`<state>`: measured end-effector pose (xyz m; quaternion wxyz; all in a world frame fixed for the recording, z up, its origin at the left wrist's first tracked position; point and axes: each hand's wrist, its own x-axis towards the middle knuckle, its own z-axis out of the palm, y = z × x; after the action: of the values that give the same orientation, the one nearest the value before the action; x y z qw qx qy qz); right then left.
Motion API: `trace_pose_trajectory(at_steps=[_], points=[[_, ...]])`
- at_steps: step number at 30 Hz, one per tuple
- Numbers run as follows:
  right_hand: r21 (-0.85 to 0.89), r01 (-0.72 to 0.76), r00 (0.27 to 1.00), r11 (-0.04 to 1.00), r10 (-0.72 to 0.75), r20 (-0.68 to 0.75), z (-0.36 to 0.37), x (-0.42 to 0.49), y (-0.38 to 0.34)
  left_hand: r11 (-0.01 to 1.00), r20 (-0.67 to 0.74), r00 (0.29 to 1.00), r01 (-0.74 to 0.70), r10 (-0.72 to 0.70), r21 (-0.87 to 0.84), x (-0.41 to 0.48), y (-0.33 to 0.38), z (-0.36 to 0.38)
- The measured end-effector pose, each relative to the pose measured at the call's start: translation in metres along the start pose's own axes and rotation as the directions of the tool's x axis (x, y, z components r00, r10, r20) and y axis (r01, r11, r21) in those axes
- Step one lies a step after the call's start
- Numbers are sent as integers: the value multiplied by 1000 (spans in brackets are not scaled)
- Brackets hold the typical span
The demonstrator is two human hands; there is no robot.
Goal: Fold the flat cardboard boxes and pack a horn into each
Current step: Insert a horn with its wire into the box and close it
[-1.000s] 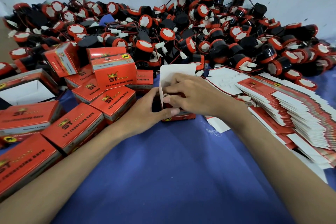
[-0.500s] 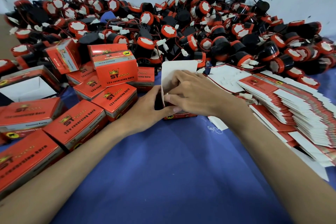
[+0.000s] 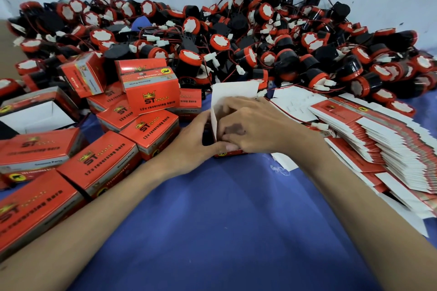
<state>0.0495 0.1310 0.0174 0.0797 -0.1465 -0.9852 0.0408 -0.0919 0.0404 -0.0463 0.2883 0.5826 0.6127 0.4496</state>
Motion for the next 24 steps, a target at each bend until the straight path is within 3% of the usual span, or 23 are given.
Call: trace_pose_trajectory(at_steps=[5, 6, 8, 9, 11, 13, 16, 20, 24], points=[[11, 1, 999, 1000, -2, 40, -3, -2, 2, 991, -188, 973, -131, 131, 12, -2, -2, 3], [20, -1, 1000, 1000, 0, 20, -1, -1, 2, 987, -196, 968, -156, 158, 28, -2, -2, 3], [169, 5, 988, 986, 21, -150, 1, -1, 2, 987, -156, 975, -159, 160, 18, -2, -4, 2], [258, 25, 953, 966, 55, -299, 2, -4, 3, 989, -145, 979, -147, 146, 2, -1, -4, 2], [301, 42, 796, 953, 150, -586, 6, -13, 9, 992, -158, 980, -127, 124, -8, -2, -4, 0], [341, 5, 698, 940, 241, -674, 14, -26, 18, 989, -170, 975, -143, 145, 24, -2, -2, 1], [474, 23, 729, 880, 309, -610, 32, -41, 18, 976, -166, 968, -167, 188, 137, -2, 0, 0], [561, 106, 752, 821, 303, -585, 44, -48, 12, 976, -108, 980, -147, 166, 163, -2, -1, 4], [617, -11, 805, 787, 373, -462, 42, -45, 8, 976, -131, 977, -150, 171, 155, 0, 1, 5]])
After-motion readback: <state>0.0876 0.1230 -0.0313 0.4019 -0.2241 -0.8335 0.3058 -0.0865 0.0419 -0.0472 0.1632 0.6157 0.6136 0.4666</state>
